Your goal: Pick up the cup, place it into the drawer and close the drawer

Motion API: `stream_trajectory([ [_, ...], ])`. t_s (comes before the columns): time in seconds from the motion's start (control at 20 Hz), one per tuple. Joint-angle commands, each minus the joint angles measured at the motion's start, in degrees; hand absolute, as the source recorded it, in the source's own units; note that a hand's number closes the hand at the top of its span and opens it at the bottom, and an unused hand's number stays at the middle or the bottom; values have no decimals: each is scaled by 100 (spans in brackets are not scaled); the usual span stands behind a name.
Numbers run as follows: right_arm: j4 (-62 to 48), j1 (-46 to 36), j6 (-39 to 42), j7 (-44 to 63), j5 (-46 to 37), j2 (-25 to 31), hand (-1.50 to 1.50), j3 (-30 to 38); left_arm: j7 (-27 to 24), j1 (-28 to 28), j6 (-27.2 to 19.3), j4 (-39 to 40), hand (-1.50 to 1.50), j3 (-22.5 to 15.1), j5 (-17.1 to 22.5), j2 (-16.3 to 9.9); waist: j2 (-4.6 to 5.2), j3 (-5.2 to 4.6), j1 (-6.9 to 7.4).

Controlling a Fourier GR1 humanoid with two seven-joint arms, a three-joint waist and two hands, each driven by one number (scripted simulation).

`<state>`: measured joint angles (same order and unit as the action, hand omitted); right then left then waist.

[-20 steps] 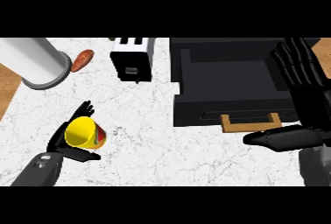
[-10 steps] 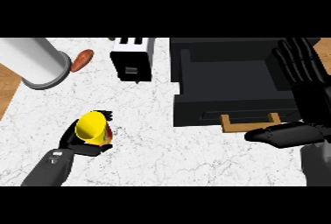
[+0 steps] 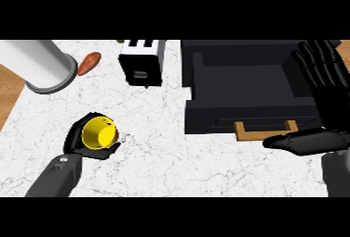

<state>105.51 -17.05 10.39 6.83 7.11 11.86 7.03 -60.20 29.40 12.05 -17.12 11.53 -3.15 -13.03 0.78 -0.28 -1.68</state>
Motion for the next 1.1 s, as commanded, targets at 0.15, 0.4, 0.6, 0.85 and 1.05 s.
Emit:
stream_trajectory([
  [0.15, 35, 309, 97, -167, -82, -8, -150, -63, -1076, -175, -1042, -149, 150, 994, 827, 471, -23, 8, 54],
  [0.4, 88, 285, 200, -75, 206, 126, -150, 196, -828, 269, -148, -462, 150, 743, 800, 556, -55, 20, 59],
  [0.6, -148, -2, 105, 15, 133, 203, -150, 288, 233, 973, -91, -911, 150, 484, 755, 500, -82, 29, 134],
  [0.85, -13, 399, 178, -169, 2, 180, -150, 244, 933, 1152, -541, -1954, 150, 108, 704, 961, -117, 36, 217],
  [1.05, -73, 298, 156, -168, 153, 244, -150, 466, 2043, 1537, -617, -2741, 150, -213, 701, 1172, -132, 38, 250],
])
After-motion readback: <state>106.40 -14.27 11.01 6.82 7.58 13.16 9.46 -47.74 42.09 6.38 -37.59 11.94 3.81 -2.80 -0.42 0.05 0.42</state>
